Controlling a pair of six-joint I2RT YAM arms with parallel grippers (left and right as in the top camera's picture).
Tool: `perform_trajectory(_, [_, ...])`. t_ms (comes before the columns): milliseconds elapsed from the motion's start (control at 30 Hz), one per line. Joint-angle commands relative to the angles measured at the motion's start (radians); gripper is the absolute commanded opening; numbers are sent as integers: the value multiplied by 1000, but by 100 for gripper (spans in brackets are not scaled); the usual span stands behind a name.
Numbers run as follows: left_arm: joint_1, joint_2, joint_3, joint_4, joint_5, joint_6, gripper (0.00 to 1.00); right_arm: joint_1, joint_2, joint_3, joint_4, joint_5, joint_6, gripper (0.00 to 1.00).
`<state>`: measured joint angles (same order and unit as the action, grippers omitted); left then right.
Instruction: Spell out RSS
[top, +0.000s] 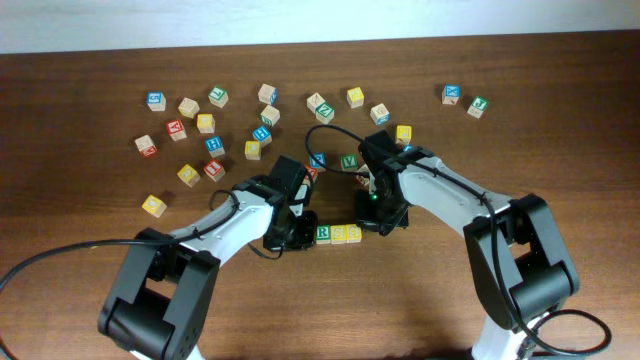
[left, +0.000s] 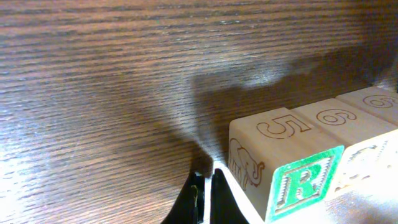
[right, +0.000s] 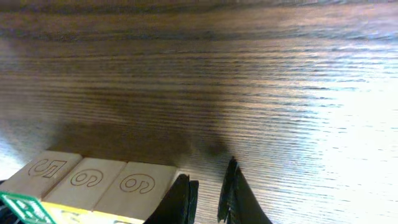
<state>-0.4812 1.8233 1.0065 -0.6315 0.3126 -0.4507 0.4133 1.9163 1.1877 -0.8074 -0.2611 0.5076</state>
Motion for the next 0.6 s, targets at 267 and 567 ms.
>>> perform_trajectory(267, [178,-216,97,-285,-169,44,0,-73,-158,294,-449,203,-89,55])
perform_trajectory(567, [255,-420,95,-357,-179,43,99,10,-944,223,-718,240,-53,98])
